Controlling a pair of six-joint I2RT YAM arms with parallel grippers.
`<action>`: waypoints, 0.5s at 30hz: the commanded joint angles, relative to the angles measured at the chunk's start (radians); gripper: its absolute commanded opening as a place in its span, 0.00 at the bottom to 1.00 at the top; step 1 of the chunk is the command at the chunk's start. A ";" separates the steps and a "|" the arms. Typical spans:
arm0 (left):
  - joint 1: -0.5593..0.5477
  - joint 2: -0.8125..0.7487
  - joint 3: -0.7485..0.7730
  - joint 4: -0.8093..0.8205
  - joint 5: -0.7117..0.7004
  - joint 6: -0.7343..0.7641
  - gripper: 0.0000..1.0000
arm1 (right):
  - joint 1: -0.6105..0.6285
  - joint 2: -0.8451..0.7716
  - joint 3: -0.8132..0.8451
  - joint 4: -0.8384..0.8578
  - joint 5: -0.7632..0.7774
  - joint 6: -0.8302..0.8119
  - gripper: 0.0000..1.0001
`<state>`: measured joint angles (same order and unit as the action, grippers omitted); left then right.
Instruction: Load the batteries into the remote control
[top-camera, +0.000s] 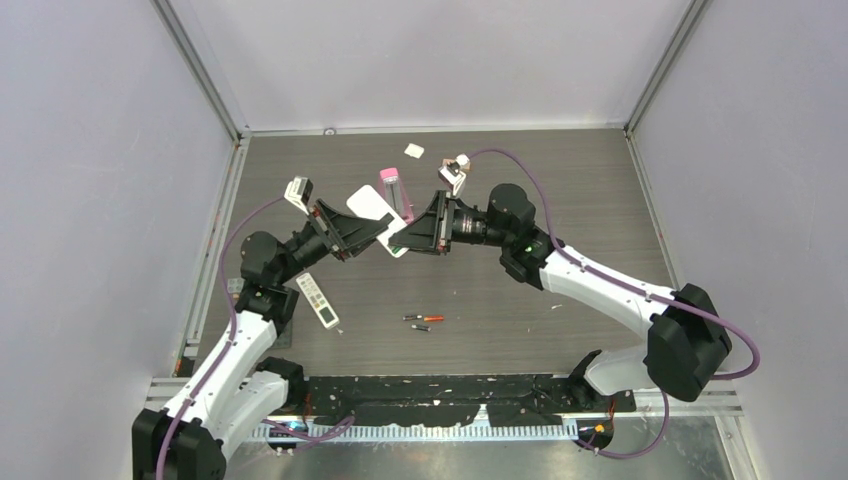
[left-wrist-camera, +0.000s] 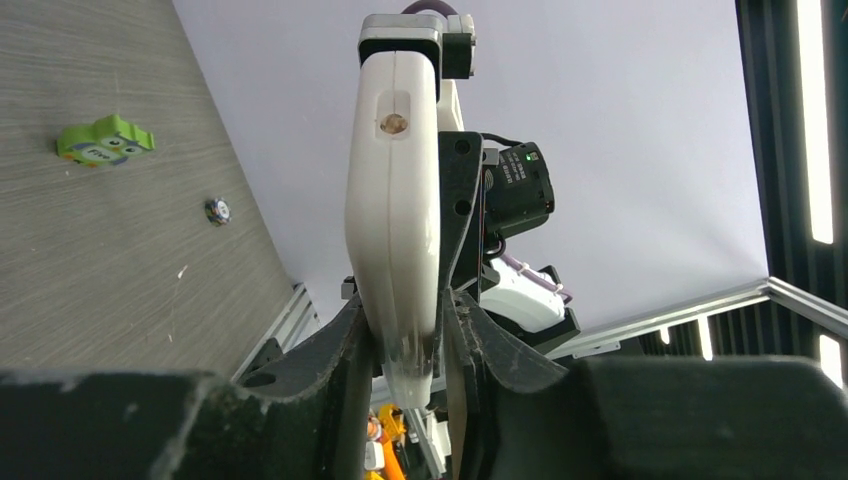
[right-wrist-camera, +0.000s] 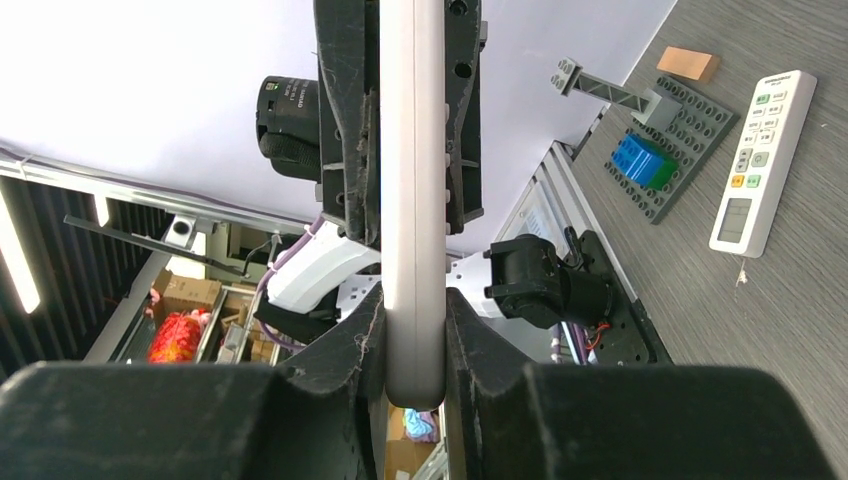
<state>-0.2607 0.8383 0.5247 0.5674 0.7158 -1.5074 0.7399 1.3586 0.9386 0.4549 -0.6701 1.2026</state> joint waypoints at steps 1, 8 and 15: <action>0.009 -0.023 0.009 0.065 -0.016 0.011 0.29 | -0.013 0.000 0.028 -0.006 -0.055 -0.040 0.12; 0.019 -0.016 -0.027 0.078 -0.037 -0.003 0.41 | -0.013 0.015 0.100 -0.153 -0.098 -0.145 0.13; 0.024 -0.025 -0.048 0.086 -0.075 -0.005 0.45 | -0.013 0.021 0.108 -0.183 -0.125 -0.160 0.14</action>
<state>-0.2428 0.8345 0.4850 0.5873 0.6758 -1.5143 0.7288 1.3800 0.9993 0.2790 -0.7532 1.0813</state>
